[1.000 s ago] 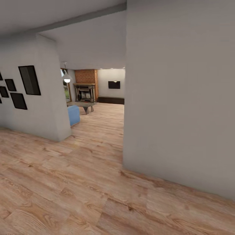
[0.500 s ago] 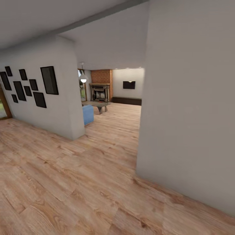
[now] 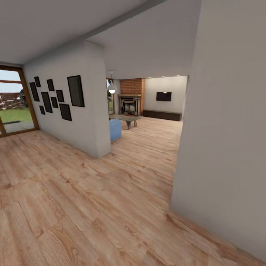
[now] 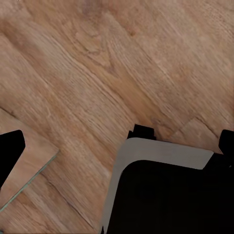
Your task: Move the two storage containers from the living room to the garage. In the garage, place one container on the floor and stack the other container on top of it (either order is fine).
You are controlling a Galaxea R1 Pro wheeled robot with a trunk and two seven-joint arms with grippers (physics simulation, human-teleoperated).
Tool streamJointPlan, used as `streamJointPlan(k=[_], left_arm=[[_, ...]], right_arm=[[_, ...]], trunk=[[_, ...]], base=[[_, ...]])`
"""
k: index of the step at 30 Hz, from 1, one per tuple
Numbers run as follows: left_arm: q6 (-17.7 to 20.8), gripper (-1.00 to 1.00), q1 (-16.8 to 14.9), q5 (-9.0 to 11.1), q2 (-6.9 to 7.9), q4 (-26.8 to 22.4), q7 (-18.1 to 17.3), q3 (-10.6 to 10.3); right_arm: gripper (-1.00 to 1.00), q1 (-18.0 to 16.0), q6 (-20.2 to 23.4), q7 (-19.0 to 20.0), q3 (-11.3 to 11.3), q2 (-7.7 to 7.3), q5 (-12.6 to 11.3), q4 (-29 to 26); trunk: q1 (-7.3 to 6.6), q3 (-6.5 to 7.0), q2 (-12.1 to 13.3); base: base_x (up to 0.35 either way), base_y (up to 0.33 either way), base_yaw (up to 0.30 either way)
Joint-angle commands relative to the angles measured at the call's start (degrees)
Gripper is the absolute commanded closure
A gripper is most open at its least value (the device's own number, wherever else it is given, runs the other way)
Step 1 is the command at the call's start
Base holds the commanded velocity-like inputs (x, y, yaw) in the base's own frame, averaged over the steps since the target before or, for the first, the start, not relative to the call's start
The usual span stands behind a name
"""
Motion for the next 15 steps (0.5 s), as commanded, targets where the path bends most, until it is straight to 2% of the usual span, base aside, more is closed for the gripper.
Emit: streamJointPlan(k=[1, 10, 15], left_arm=[[-0.19, -1.0, -0.05, 0.35, -0.01, 0.06, 0.03, 0.0], [-0.17, -1.0, -0.05, 0.35, 0.07, 0.06, 0.03, -0.01], [-0.16, -1.0, -0.05, 0.35, 0.02, 0.06, 0.03, -0.02]], right_arm=[[-1.0, -0.07, -0.31, -0.1, 0.48, 0.04, -0.42, 0.18], [-1.0, -0.07, -0.31, -0.18, 0.44, -0.01, -0.49, 0.18], [-1.0, -0.07, -0.33, -0.12, 0.46, 0.04, -0.46, 0.18]], trunk=[[0.04, -0.07, -0.04], [0.04, -0.07, -0.04], [0.04, -0.07, -0.04]], base=[[0.326, 0.0, 0.279], [0.326, 0.0, 0.278], [0.326, 0.0, 0.098]])
